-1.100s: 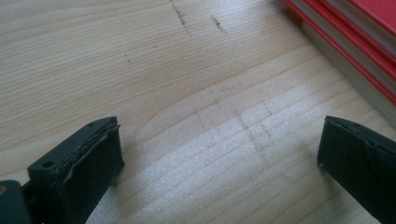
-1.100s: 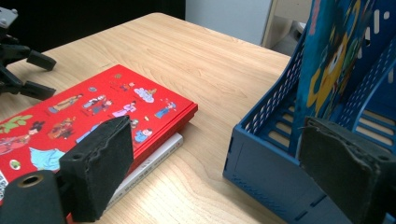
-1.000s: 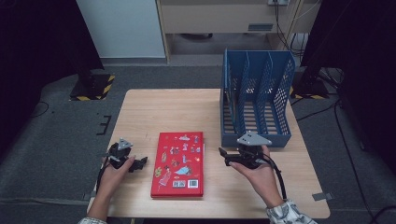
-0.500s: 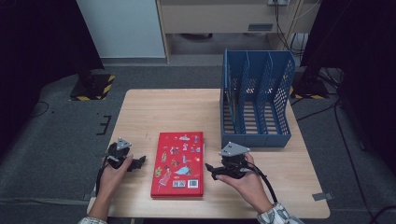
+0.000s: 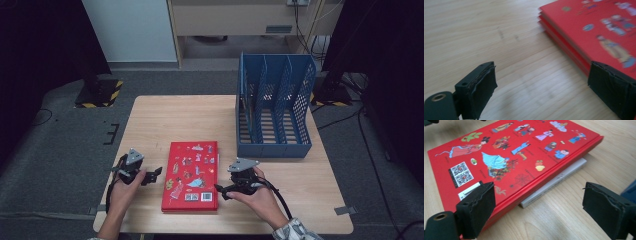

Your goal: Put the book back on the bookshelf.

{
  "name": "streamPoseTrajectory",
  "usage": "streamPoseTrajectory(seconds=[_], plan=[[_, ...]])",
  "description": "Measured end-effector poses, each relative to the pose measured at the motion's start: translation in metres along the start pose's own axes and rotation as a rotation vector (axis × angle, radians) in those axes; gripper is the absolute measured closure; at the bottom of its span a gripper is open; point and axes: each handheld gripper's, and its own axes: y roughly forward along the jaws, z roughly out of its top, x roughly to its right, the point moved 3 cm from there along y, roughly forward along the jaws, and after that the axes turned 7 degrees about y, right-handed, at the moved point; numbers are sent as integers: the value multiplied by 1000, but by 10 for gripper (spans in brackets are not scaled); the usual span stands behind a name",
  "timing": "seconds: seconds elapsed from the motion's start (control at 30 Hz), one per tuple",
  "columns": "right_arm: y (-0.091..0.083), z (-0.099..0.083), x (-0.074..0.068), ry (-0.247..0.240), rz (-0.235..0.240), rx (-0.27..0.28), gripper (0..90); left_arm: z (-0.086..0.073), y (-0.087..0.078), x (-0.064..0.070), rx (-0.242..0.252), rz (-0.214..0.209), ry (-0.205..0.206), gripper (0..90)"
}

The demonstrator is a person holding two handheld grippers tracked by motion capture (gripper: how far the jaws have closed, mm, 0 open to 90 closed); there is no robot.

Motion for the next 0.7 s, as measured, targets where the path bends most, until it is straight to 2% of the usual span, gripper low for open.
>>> streamPoseTrajectory(seconds=[0.1, 0.13, 0.23, 0.3, 0.37, 0.43, 0.6, 0.7], plan=[[2, -1, -5, -17, 22, 0, 145, 3, 1, 12, -17, -7, 40, 85], [3, -1, -7, -20, 28, 0, 143, 3, 0, 15, -19, 6, 46, 94], [6, -1, -12, -38, 39, -10, 136, 6, -5, 21, 6, -25, 28, 105], [6, -1, -14, -35, 45, -10, 134, 9, -7, 26, 16, -15, 44, 108], [7, -1, -15, -32, 56, -11, 131, 12, -6, 31, 22, -28, 53, 107], [9, -2, -15, -26, 64, -16, 126, 15, -4, 34, 26, -46, 59, 107], [17, -5, -17, -30, 65, -43, 112, 15, 6, 35, 14, -92, 30, 92], [19, -5, -18, -34, 68, -47, 107, 16, 14, 36, 2, -114, 40, 92]])
